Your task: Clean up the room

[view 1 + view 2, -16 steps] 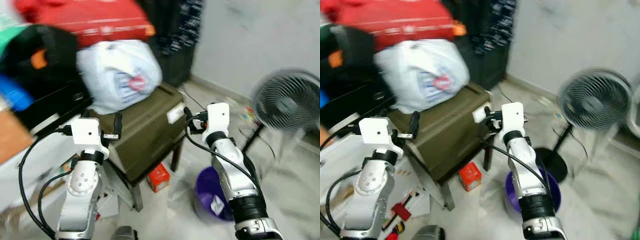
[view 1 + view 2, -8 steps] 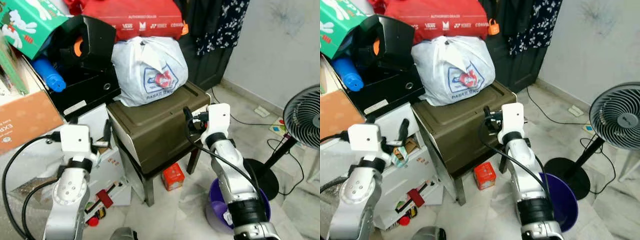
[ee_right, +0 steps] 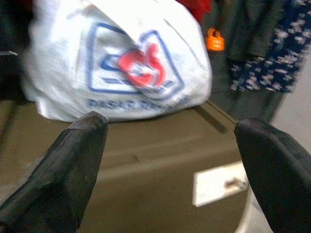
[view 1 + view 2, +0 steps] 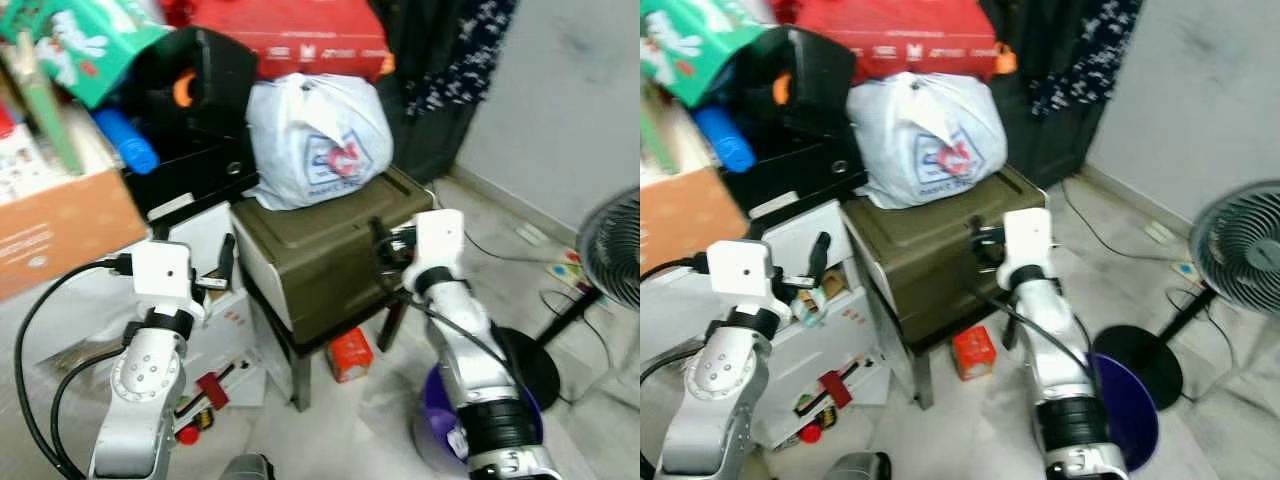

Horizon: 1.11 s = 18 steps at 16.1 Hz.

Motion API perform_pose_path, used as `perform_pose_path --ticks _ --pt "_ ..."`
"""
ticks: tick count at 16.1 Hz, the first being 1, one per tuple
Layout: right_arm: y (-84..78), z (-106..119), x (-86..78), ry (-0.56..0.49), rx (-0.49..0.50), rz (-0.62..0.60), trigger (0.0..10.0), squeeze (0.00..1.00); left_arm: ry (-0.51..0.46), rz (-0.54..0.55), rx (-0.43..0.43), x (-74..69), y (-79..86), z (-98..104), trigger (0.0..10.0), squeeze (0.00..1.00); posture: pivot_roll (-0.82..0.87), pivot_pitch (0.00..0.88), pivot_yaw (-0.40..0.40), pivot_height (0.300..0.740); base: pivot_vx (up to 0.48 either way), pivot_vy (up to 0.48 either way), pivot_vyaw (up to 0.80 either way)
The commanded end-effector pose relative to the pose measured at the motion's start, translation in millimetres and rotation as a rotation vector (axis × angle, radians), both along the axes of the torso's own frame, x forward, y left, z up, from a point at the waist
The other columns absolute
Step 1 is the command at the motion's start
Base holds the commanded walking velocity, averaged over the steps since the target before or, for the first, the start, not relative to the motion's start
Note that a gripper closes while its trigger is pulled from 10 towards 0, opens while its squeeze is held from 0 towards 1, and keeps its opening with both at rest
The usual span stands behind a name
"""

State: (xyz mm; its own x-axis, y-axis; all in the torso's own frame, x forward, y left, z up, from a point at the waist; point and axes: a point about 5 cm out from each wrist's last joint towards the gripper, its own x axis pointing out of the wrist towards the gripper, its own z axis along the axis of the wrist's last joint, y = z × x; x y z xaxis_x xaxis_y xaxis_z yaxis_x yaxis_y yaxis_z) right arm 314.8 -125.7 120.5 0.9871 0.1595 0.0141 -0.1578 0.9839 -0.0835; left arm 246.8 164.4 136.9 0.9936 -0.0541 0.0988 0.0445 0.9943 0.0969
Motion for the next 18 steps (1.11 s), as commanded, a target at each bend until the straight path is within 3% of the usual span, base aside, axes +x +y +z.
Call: perform_pose_path --ticks 1,4,11,18 --pt "-4.8 4.3 2.4 -0.009 -0.007 -0.022 10.0 0.00 0.001 -0.032 -0.001 0.4 -3.6 2.8 10.0 0.00 0.01 0.000 -0.014 0.740 0.000 0.000 0.80" --pt "-9.0 4.7 2.0 -0.004 -0.014 -0.035 10.0 0.00 -0.012 -0.063 0.041 -5.1 -9.2 4.8 10.0 0.00 0.01 0.000 -0.016 0.740 0.000 0.000 0.80" --pt "-11.1 5.0 1.8 0.001 -0.016 -0.047 10.0 0.00 -0.003 -0.052 0.033 -1.8 -8.1 4.9 10.0 0.00 0.00 0.000 -0.012 0.740 0.000 0.000 0.76" --pt "-9.2 4.5 2.2 0.009 -0.020 -0.040 10.0 0.00 0.003 -0.051 0.027 -0.7 -7.4 4.4 10.0 0.00 0.00 0.000 -0.015 0.740 0.000 0.000 0.00"
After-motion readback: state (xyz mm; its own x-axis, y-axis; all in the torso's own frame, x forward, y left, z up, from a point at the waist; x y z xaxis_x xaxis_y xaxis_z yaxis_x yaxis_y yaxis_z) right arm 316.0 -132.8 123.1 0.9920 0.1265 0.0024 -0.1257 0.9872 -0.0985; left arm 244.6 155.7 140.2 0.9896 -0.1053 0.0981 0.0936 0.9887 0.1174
